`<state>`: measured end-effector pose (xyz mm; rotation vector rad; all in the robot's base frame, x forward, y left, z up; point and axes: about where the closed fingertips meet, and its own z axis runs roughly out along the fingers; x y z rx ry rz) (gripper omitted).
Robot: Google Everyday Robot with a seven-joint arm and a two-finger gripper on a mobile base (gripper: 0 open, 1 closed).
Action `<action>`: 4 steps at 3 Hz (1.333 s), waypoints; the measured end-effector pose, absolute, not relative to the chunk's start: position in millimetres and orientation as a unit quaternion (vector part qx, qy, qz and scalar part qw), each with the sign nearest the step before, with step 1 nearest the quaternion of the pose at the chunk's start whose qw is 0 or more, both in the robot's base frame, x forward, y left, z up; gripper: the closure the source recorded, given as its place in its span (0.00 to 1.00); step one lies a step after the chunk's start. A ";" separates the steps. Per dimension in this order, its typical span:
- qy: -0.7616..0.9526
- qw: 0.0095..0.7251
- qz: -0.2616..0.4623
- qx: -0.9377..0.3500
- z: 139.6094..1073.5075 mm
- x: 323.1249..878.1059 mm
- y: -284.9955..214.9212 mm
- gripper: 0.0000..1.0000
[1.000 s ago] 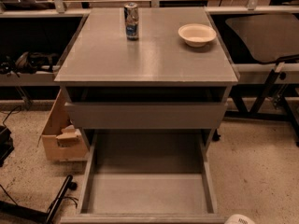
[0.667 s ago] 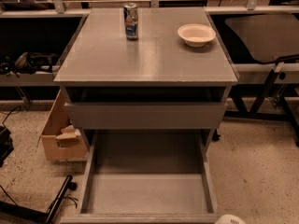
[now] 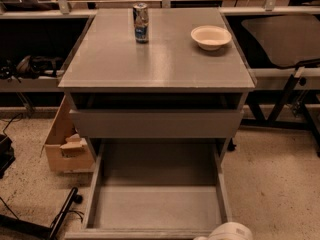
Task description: Close middle drawer
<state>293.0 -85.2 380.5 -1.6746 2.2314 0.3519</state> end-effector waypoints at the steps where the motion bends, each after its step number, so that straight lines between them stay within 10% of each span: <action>1: 0.770 0.219 0.104 -0.591 398.3 321.0 -71.6 1.00; 4: 0.758 0.248 0.088 -0.597 401.4 344.1 -63.6 1.00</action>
Offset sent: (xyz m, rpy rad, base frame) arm 0.0293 0.0143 0.0187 0.0367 -0.1196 0.0012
